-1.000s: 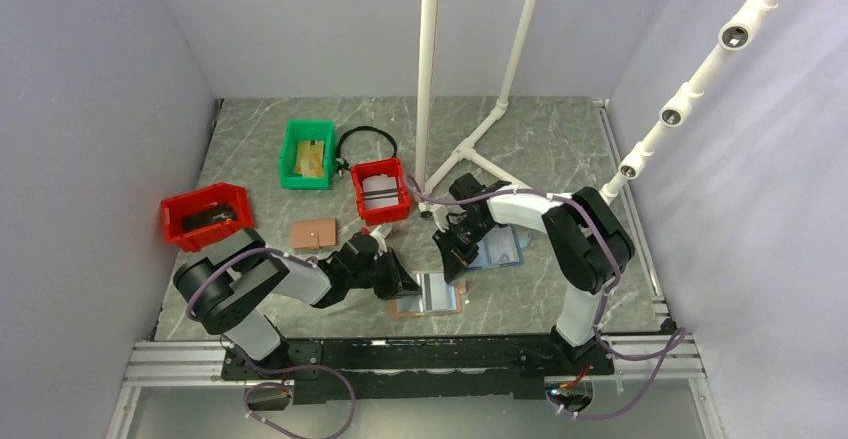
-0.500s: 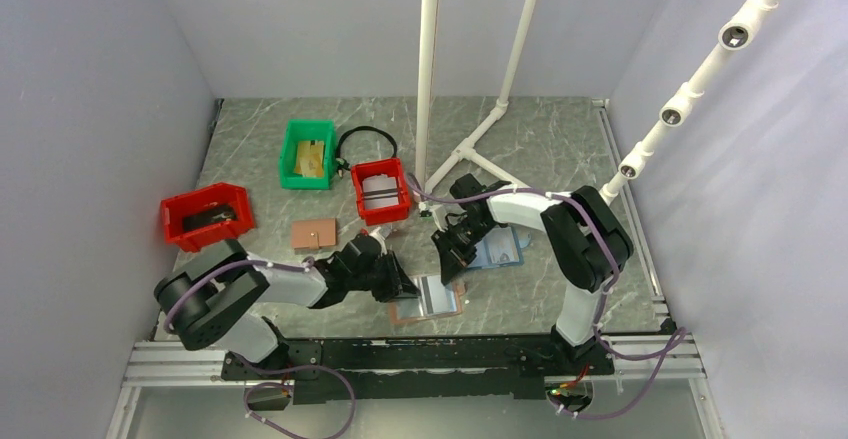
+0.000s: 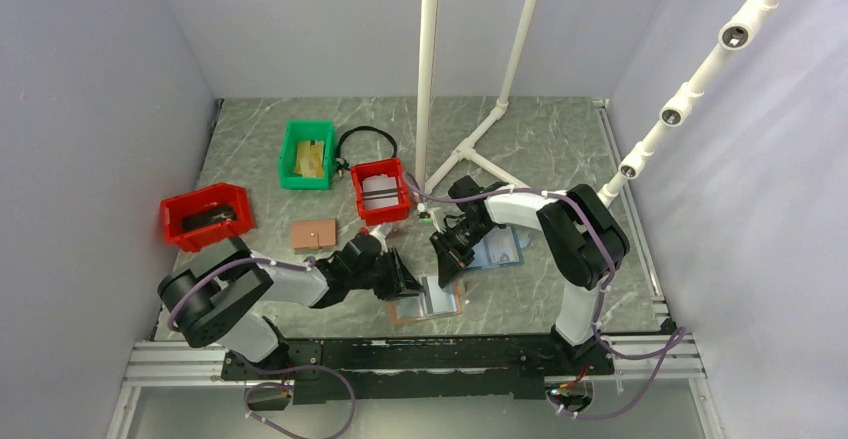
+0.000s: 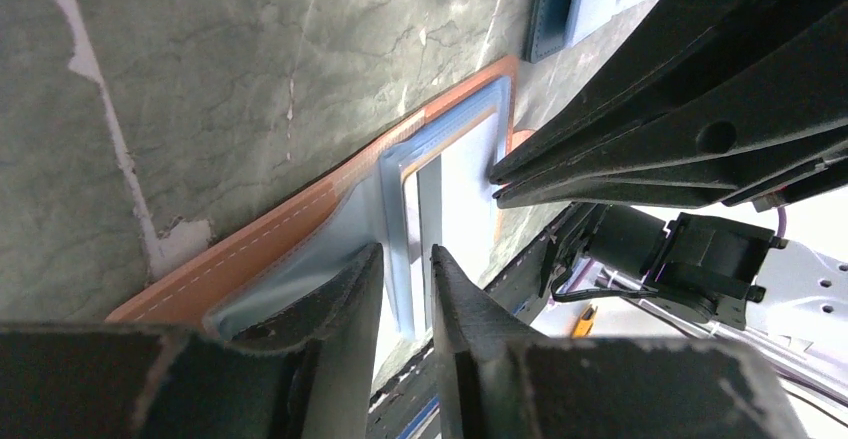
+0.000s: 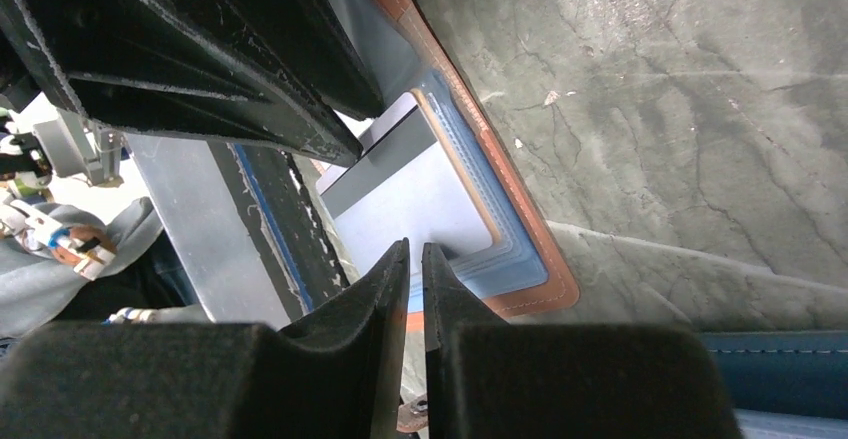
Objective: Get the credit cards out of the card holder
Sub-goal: Remove the credit card from the card holder.
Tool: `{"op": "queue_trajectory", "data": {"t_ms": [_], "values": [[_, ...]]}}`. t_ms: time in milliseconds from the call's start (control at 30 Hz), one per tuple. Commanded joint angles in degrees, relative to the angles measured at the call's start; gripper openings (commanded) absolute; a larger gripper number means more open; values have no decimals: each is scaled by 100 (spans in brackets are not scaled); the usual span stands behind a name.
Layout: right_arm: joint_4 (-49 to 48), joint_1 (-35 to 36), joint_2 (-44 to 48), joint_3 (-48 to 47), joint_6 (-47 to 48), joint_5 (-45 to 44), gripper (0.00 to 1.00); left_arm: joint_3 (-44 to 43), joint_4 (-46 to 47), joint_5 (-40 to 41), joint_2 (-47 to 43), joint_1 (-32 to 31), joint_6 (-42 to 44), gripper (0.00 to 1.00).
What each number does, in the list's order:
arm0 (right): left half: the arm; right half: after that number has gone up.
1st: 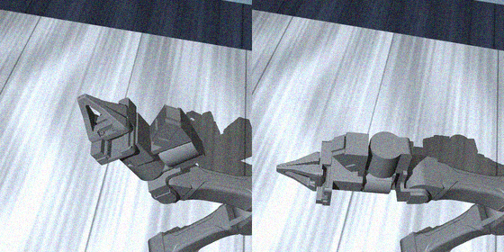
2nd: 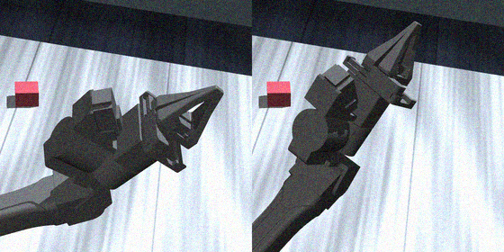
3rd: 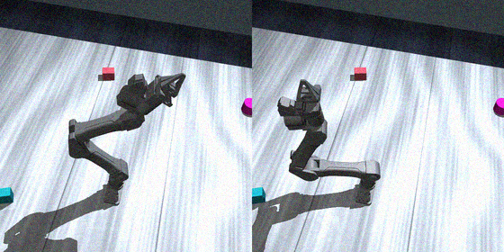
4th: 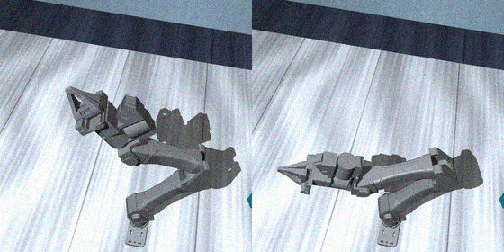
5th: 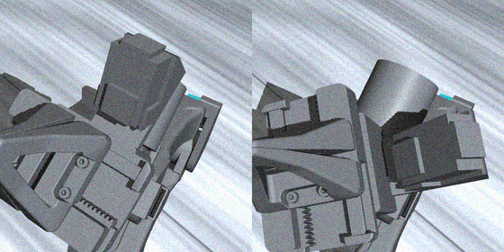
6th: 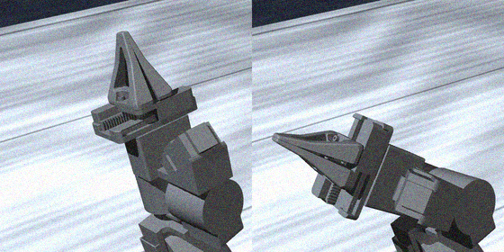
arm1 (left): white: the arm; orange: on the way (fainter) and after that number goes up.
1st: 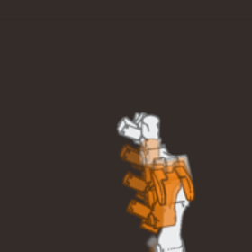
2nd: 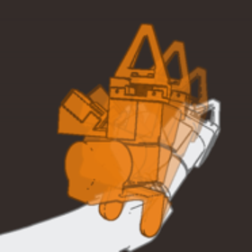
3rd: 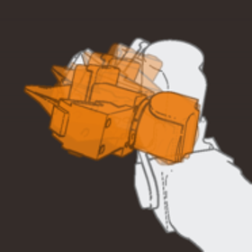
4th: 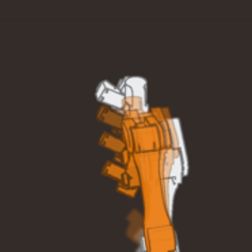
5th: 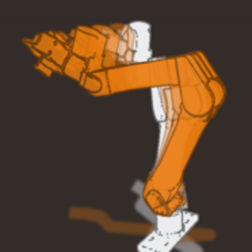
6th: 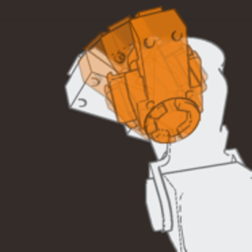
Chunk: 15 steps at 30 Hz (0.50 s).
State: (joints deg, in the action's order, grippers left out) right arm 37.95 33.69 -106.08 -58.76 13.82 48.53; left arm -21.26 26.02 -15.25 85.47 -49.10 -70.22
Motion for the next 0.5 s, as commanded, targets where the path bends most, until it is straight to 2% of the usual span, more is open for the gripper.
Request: {"op": "queue_trajectory", "data": {"t_ms": [0, 267, 367, 467], "values": [[-195, 62, -88, 49, -129, -390, 13, -14, 219, 3, 171, -13, -57, 32], [-193, 244, -179, 32, -148, -369, 13, -99, 484, -39, 620, -76, -198, 33], [-175, 293, -231, 15, -143, -326, 13, -63, 817, -56, 809, -114, -322, 29], [-178, 320, -246, 5, -143, -338, 13, -61, 1023, -66, 944, -140, -377, 21]]}}
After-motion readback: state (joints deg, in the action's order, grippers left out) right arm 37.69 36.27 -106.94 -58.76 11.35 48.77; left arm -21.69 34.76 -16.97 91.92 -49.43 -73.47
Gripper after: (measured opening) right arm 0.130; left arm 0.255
